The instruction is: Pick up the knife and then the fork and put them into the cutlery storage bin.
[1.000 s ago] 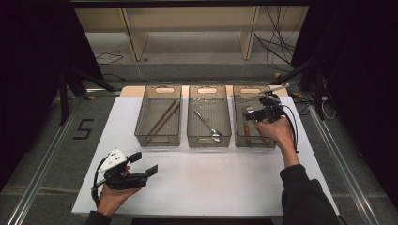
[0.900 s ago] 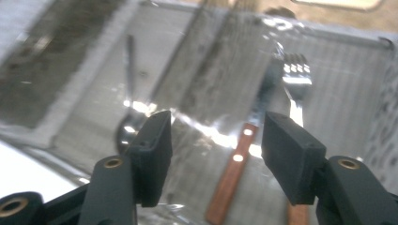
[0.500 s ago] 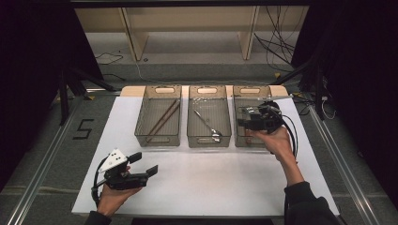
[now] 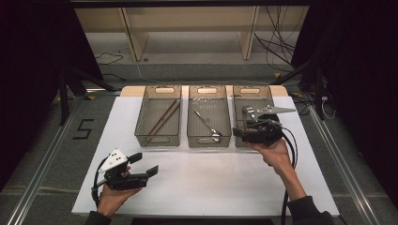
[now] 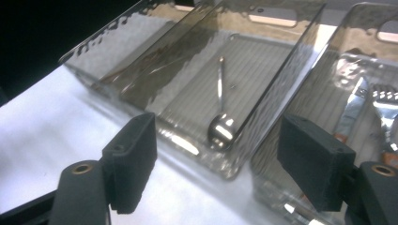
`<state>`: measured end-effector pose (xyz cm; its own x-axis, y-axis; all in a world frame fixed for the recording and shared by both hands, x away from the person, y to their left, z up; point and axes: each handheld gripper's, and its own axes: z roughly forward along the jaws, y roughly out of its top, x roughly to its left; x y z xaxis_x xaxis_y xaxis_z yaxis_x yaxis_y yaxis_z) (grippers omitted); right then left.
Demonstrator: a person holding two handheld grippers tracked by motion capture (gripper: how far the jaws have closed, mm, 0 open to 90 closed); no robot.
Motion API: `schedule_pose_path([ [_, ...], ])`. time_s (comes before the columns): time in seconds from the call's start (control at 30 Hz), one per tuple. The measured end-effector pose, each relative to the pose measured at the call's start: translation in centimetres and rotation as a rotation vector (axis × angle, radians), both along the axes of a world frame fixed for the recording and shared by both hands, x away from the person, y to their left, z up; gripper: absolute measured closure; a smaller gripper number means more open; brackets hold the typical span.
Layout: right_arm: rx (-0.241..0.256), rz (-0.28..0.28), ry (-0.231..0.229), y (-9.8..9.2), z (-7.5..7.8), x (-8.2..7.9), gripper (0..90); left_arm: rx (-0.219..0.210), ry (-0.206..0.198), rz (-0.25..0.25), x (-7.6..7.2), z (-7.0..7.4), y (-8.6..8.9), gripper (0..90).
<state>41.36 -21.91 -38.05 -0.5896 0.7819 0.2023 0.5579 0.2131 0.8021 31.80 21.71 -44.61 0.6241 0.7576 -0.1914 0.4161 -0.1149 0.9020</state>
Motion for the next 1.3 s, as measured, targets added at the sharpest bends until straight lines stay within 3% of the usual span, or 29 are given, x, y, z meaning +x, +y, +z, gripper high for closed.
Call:
schedule_pose_path([
  [0.33,0.040,0.041,-0.036,0.1,-1.0,-3.1,26.7,-0.007,0.009,-0.007,0.0,0.0,-0.1,15.4],
  [1.3,0.097,0.089,-0.107,-0.6,-4.3,-7.9,24.2,0.000,0.020,-0.032,-0.2,0.0,-0.3,15.4],
])
